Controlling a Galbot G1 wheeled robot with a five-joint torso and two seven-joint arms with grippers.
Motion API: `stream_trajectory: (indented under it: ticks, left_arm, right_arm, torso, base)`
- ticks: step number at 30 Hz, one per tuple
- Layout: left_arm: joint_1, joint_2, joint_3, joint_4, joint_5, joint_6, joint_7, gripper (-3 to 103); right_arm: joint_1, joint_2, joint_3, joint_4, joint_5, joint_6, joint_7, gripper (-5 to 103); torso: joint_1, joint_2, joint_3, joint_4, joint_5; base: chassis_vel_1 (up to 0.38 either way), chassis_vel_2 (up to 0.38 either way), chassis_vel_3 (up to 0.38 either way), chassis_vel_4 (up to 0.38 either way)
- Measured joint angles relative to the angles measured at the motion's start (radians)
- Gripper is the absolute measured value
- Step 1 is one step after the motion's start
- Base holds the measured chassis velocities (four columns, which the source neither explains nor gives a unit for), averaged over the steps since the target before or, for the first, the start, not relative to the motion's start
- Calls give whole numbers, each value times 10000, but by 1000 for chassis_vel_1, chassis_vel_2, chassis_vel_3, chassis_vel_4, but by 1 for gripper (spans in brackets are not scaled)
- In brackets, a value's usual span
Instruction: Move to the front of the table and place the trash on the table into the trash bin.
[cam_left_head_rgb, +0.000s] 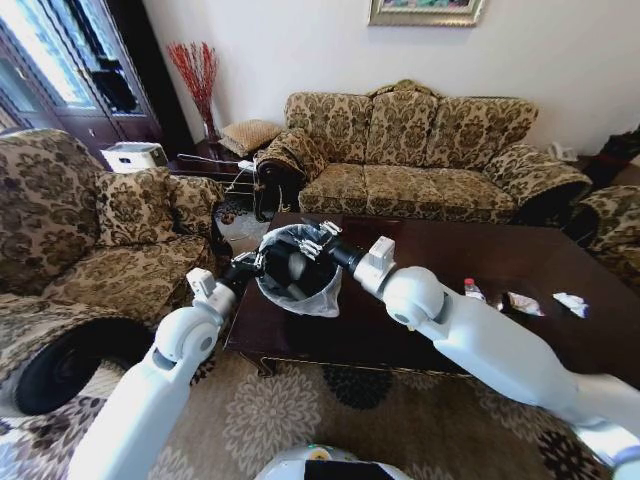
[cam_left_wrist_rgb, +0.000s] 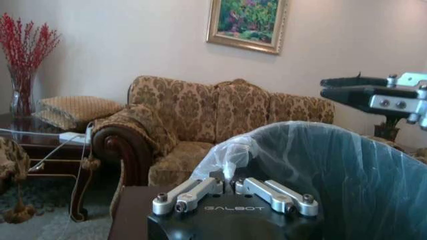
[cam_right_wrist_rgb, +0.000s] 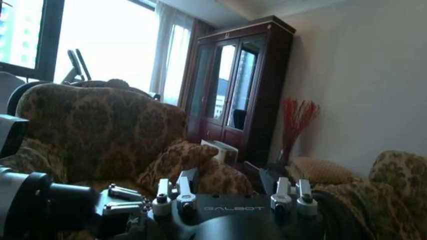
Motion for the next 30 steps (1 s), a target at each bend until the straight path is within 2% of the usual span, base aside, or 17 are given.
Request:
stream_trajectory:
  ticks: [3,6,8,9,10,11,12,14,15,16,18,21,23,26,27,29,30]
  left_arm:
    - [35,-38,-28,1,0,-12,1,3]
    - [82,-69,-115,18,1,-23,2,3]
    - [88,-77,-158,29,4,-32,1,3]
    - [103,-95,-227,30,4,-45,5,3]
    - [157,-96,-303,15,4,-71,10,3]
    - [157,-96,-303,15,4,-71,10,3]
    - [322,-85,-472,-92,7,-110,10,3]
    - [591,-75,-674,-301,16,-159,-11,3]
    - [591,-75,-674,-301,16,-159,-11,3]
    - [684,-76,-737,-418,18,-181,-54,3]
    - [675,-98,-738,-453,21,-187,-85,3]
    - [670,-179,-691,-585,28,-187,-128,3]
    - [692,-184,-694,-613,28,-188,-128,3]
    - [767,-140,-721,-694,27,-188,-126,3]
    - [767,-140,-721,-694,27,-188,-126,3]
    - [776,-97,-723,-725,28,-192,-113,3]
    - [776,-97,-723,-725,28,-192,-113,3]
  right_arm:
    - [-72,-56,376,13,181,130,117,65]
    - [-495,-397,1203,220,554,293,341,82]
    - [-741,-612,1599,328,662,345,424,82]
    - [-1241,-987,2263,473,734,474,626,92]
    - [-1550,-1175,2629,505,729,598,840,96]
    - [-1550,-1175,2629,505,729,598,840,96]
    - [-1850,-1290,2959,484,682,762,1223,99]
    - [-2250,-1286,3297,294,472,893,1778,100]
    - [-2250,-1286,3297,294,472,893,1778,100]
    - [-2894,-1270,3707,84,6,896,2270,100]
    - [-3600,-1247,4070,-41,-402,896,2593,100]
    - [-6541,-349,5721,-419,-1640,1013,2774,100]
    - [-7066,-37,6012,-514,-1907,1078,2724,100]
    - [-9448,1860,7292,-1112,-2944,1579,2519,100]
    - [-9448,1860,7292,-1112,-2944,1579,2519,100]
    - [-10389,3003,7676,-1599,-3218,1836,2568,100]
    - [-10389,3003,7676,-1599,-3218,1836,2568,100]
  torso:
    - [0,0,0,2,-1]
    - [1,-2,0,2,1]
    - [0,-2,0,1,1]
    - [0,-2,0,-3,0]
    - [0,-2,-1,-9,1]
    - [0,-2,-1,-9,1]
    - [0,-2,-1,-13,0]
    - [-1,-1,-1,-2,3]
    - [-1,-1,-1,-2,3]
    - [-1,-1,-1,10,5]
    - [-1,-1,-1,8,-1]
    - [1,-1,-1,-6,-1]
    - [1,-2,-1,-9,2]
    - [-2,-1,-2,-9,8]
    - [-2,-1,-2,-9,8]
    - [-3,-1,-2,-3,1]
    - [-3,-1,-2,-3,1]
  base:
    - [0,0,0,0]
    - [0,0,0,0]
    - [0,0,0,0]
    - [0,0,0,0]
    - [0,0,0,0]
    - [0,0,0,0]
    - [0,0,0,0]
    - [0,0,0,0]
    - [0,0,0,0]
    - [0,0,0,0]
    - [0,0,0,0]
    - [0,0,0,0]
    - [0,0,0,0]
    - [0,0,0,0]
    - [0,0,0,0]
    - [0,0,0,0]
    - [0,0,0,0]
